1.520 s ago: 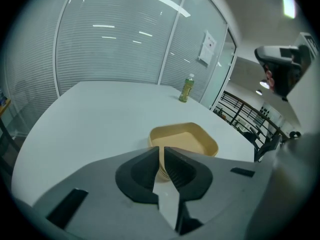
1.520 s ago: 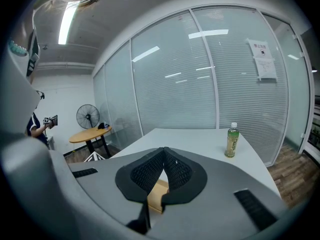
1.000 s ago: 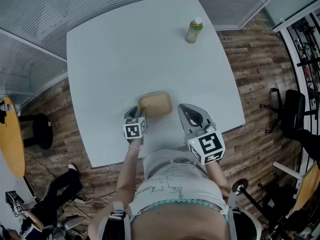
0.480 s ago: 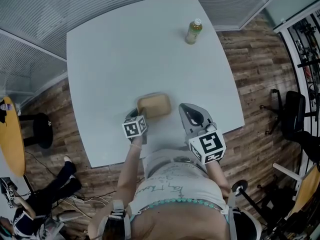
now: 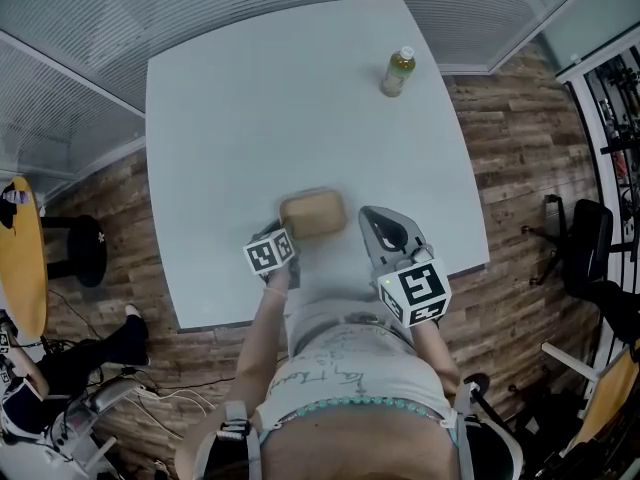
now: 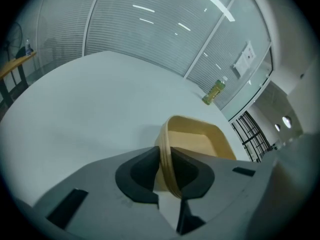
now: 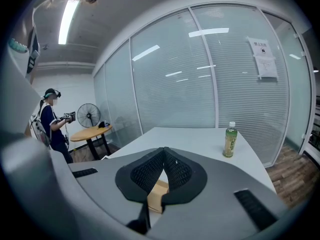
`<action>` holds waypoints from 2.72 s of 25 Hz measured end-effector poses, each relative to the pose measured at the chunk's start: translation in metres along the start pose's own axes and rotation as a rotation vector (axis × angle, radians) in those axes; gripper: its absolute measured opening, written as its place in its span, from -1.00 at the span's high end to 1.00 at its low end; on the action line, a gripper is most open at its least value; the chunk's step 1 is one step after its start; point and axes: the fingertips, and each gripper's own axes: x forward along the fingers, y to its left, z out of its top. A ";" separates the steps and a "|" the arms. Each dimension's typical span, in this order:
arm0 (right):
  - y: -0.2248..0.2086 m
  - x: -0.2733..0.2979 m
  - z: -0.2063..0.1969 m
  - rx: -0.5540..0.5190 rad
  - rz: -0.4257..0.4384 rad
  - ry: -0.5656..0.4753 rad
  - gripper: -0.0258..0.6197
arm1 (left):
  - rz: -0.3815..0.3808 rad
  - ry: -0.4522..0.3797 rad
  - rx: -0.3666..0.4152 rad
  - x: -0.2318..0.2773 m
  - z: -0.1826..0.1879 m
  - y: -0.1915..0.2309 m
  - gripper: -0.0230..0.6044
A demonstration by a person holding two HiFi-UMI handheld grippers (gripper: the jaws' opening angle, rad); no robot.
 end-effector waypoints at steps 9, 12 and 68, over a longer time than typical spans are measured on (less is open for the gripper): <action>0.005 0.001 0.002 -0.027 0.020 -0.003 0.92 | -0.005 -0.013 -0.054 -0.002 -0.004 -0.002 0.80; 0.006 -0.001 0.001 -0.033 0.024 -0.003 0.92 | -0.019 -0.017 -0.068 -0.005 -0.005 -0.008 0.81; 0.025 0.004 0.027 -0.109 0.115 -0.069 0.92 | -0.122 -0.418 0.098 -0.166 0.123 -0.103 0.81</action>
